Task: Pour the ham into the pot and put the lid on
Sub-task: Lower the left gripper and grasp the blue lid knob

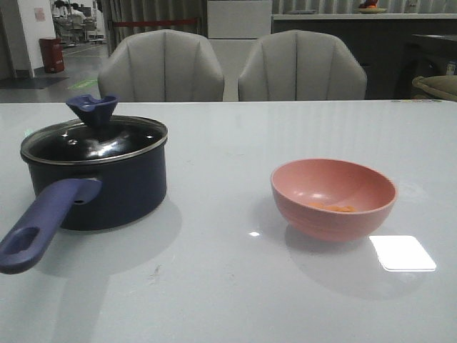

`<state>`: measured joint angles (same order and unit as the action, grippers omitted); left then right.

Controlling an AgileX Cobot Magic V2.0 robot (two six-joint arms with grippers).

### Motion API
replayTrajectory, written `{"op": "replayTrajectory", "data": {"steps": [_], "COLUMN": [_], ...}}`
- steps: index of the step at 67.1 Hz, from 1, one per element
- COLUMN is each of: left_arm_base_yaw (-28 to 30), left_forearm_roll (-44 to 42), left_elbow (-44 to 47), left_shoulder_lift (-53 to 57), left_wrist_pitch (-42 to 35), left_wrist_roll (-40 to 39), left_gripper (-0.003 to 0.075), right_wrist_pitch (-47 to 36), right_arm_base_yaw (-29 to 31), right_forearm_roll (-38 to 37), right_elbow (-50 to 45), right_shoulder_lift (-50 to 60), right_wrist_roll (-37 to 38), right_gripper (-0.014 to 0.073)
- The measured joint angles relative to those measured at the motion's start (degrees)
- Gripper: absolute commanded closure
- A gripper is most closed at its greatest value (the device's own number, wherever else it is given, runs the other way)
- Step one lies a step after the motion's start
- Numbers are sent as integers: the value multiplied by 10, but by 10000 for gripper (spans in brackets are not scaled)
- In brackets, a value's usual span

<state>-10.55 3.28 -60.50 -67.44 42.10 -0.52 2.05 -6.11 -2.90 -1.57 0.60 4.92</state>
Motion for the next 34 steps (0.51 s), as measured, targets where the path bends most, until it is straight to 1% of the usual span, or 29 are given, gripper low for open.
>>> {"op": "replayTrajectory", "data": {"steps": [3, 14, 17, 20, 21, 24, 29, 34], "left_arm_base_yaw": [-23, -65, -82, -89, -97, -102, -113, -115], "left_forearm_roll": [1, -7, -27, -38, -54, -64, -94, -101], "left_elbow": [-28, -107, -145, -162, -184, -196, -244, -278], "left_shoulder_lift": [-40, -126, -164, -181, -201, -216, -256, -290], "left_wrist_pitch": [3, 26, 42, 54, 68, 76, 111, 138], "left_wrist_roll": [0, -27, -45, -55, -70, -81, -107, -121], "left_gripper": [134, 134, 134, 134, 134, 134, 134, 134], "right_wrist_pitch": [0, 0, 0, 0, 0, 0, 0, 0], "right_arm_base_yaw": [0, 0, 0, 0, 0, 0, 0, 0], "right_forearm_roll": [0, 0, 0, 0, 0, 0, 0, 0], "right_elbow": [0, 0, 0, 0, 0, 0, 0, 0], "right_shoulder_lift": [0, 0, 0, 0, 0, 0, 0, 0], "right_wrist_roll": [0, 0, 0, 0, 0, 0, 0, 0], "right_gripper": [432, 432, 432, 432, 432, 432, 432, 432]}}
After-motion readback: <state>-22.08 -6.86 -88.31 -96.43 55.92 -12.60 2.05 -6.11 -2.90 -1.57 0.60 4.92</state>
